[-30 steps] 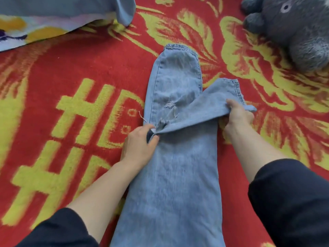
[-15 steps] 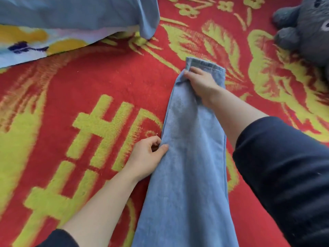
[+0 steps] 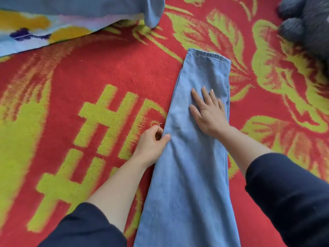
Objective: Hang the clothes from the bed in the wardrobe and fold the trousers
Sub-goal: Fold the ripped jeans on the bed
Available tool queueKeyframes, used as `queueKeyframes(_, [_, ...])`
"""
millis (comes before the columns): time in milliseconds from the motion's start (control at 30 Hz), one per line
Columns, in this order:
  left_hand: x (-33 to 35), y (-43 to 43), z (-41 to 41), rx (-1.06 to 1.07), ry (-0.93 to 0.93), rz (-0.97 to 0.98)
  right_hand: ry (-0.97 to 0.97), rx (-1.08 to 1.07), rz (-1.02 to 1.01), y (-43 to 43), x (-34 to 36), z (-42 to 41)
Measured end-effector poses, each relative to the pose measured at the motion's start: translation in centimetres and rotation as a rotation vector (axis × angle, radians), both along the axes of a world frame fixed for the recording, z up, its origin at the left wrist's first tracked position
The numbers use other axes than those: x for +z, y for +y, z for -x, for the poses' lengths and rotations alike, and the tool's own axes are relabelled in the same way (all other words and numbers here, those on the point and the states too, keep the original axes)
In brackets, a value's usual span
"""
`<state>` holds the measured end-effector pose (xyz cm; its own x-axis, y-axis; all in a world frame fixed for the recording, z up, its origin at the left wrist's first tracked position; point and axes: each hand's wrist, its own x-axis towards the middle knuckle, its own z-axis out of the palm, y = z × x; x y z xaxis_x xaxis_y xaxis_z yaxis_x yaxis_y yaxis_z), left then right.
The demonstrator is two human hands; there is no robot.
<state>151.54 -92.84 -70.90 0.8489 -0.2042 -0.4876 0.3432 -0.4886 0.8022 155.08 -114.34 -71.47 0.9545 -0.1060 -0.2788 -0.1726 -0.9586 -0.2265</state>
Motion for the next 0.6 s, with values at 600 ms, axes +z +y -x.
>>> queueKeyframes(600, [1.9,9.4,27.2,0.02,0.279,-0.061,0.092,-0.865,-0.548,7.4,3.6,38.7])
